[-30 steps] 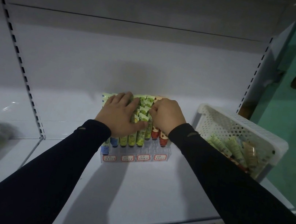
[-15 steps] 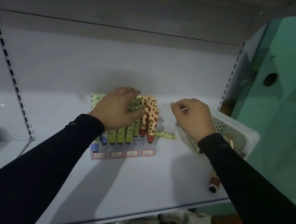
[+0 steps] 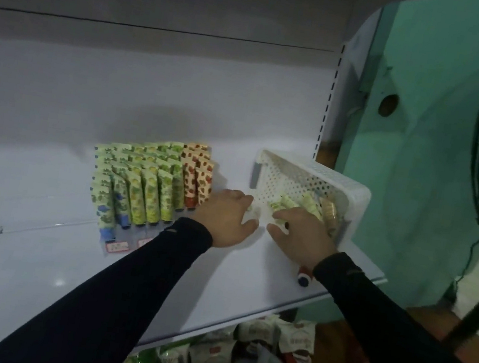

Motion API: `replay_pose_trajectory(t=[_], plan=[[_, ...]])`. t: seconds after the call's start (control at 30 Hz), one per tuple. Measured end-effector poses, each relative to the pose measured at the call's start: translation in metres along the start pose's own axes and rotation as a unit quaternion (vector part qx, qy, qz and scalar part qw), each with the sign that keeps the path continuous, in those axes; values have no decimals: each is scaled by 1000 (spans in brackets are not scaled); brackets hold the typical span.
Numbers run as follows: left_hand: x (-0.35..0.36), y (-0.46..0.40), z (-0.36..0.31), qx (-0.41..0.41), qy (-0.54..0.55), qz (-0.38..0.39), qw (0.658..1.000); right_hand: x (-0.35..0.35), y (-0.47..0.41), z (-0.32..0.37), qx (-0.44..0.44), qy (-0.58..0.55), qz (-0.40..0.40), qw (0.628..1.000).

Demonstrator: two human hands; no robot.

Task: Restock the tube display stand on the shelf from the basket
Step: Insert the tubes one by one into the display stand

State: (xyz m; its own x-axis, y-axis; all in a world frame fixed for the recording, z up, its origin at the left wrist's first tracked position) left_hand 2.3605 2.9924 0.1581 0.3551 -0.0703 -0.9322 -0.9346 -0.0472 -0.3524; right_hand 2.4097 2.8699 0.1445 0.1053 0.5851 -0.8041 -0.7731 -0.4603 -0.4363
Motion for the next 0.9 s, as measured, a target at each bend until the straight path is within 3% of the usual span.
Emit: replay_pose_trajectory(t=[0.3,0.5,0.67,0.9], plan=[[58,-53,17,-60,-113,43,991,14,-11,-15,-34,10,33,999],[78,-70,34,-108,-230,80,964,32,-21,-24,-31,75,40,996],[82,-73,35,-106,-202,77,971,39,-31,-43,32,142,9,989],[67,-70,18,-110,-77,83,987,57,-40,-55,74,197,38,977]])
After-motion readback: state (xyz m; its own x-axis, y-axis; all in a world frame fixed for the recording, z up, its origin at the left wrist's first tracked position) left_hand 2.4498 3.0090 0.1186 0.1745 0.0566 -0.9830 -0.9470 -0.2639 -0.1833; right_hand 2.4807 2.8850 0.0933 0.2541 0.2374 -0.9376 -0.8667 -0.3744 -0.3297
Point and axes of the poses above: each hand's wrist, its own y-axis away from the middle knuckle, its own x-axis out of the palm, z = x × y, the point moved 9 cm from there along -y, towards the middle knuckle, and after that the axes turned 12 degrees about -z, right-handed, at the moved point
